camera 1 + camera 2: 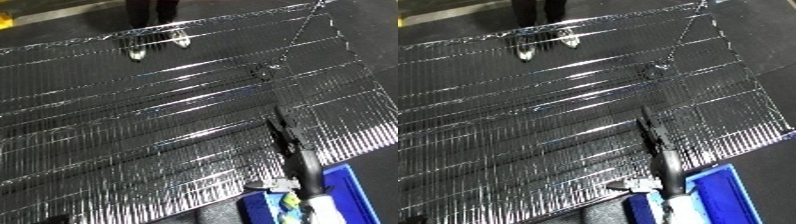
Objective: Pick up the object and place it into the box
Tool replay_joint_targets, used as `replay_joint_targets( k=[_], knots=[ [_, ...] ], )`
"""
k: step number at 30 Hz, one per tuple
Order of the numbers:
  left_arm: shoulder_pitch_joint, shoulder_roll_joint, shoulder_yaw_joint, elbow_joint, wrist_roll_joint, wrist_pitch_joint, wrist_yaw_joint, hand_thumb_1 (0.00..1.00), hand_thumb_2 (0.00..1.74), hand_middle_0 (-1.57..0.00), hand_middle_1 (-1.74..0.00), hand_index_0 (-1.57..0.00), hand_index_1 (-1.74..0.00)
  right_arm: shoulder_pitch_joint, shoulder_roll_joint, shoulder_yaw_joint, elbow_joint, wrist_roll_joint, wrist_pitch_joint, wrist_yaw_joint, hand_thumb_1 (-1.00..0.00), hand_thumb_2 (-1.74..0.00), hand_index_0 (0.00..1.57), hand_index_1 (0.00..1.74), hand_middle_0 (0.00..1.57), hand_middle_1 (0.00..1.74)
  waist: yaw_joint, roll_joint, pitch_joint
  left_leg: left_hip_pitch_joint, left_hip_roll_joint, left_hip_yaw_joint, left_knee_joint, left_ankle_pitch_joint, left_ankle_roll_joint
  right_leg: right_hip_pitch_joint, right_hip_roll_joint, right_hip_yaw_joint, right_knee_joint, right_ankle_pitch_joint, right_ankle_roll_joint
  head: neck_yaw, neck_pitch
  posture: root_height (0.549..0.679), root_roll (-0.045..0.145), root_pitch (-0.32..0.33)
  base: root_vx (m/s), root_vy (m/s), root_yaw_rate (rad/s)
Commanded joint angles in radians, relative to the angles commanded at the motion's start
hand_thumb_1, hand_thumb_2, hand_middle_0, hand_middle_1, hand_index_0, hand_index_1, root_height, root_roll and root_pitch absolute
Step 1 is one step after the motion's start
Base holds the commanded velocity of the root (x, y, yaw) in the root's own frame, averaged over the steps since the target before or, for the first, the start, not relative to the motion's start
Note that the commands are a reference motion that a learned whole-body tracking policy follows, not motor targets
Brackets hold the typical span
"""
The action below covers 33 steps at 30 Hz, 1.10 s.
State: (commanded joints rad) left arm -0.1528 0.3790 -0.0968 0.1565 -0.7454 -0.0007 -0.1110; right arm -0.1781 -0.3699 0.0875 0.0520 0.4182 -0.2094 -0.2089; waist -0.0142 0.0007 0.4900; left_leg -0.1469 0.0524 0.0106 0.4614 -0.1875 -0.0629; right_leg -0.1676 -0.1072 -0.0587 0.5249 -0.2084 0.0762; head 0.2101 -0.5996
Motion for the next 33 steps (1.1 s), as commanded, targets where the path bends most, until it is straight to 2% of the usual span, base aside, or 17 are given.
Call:
replay_joint_targets(
  k=[9,21,27,33],
  knots=[
    [0.01,0.004,0.002,-0.005,0.005,-0.003,-0.003,1.0,1.74,-1.57,-1.74,-1.57,-1.74,0.003,0.008,0.015,0.003,-0.002,-0.008,0.005,0.0,0.0,0.0,0.0,0.0,0.0,0.019,-0.011,0.01,-0.024,0.001,-0.011,0.025,0.001,-0.0022,-0.015,-0.0009,-0.012,0.032,-0.009,-0.0009,-0.048,-0.02,0.662,0.036,-0.091,0.026,-0.017,0.077],
    [0.021,0.008,0.006,-0.018,0.005,0.006,-0.007,1.0,1.74,-1.57,-1.74,-1.57,-1.74,0.01,0.01,0.028,0.013,-0.011,-0.009,-0.002,0.0,0.0,0.0,0.0,0.0,0.0,0.028,-0.014,0.02,-0.039,-0.001,-0.014,0.038,0.001,0.0004,-0.037,-0.0086,-0.017,0.06,-0.013,0.0069,-0.075,-0.048,0.66,0.036,-0.091,0.007,0.006,0.037],
    [0.021,0.01,0.004,-0.016,0.003,-0.002,-0.005,1.0,1.74,-1.57,-1.74,-1.57,-1.74,0.011,0.01,0.033,0.027,-0.007,-0.018,-0.015,0.0,0.0,0.0,0.0,0.0,0.0,0.029,-0.014,0.02,-0.041,-0.002,-0.014,0.037,0.001,-0.0005,-0.04,-0.0107,-0.017,0.059,-0.011,0.0109,-0.094,-0.099,0.66,0.037,-0.088,-0.013,0.005,0.007],
    [0.03,0.008,0.006,-0.011,0.003,-0.008,-0.009,1.0,1.74,-1.57,-1.74,-1.57,-1.74,0.023,0.012,0.028,0.045,-0.007,-0.035,-0.022,0.0,0.0,0.0,0.0,0.0,0.0,0.025,-0.014,0.018,-0.033,0.001,-0.015,0.039,-0.005,-0.001,-0.033,-0.0117,-0.016,0.058,-0.014,0.0124,-0.091,-0.115,0.66,0.037,-0.093,0.009,0.0,-0.022]
  ],
)
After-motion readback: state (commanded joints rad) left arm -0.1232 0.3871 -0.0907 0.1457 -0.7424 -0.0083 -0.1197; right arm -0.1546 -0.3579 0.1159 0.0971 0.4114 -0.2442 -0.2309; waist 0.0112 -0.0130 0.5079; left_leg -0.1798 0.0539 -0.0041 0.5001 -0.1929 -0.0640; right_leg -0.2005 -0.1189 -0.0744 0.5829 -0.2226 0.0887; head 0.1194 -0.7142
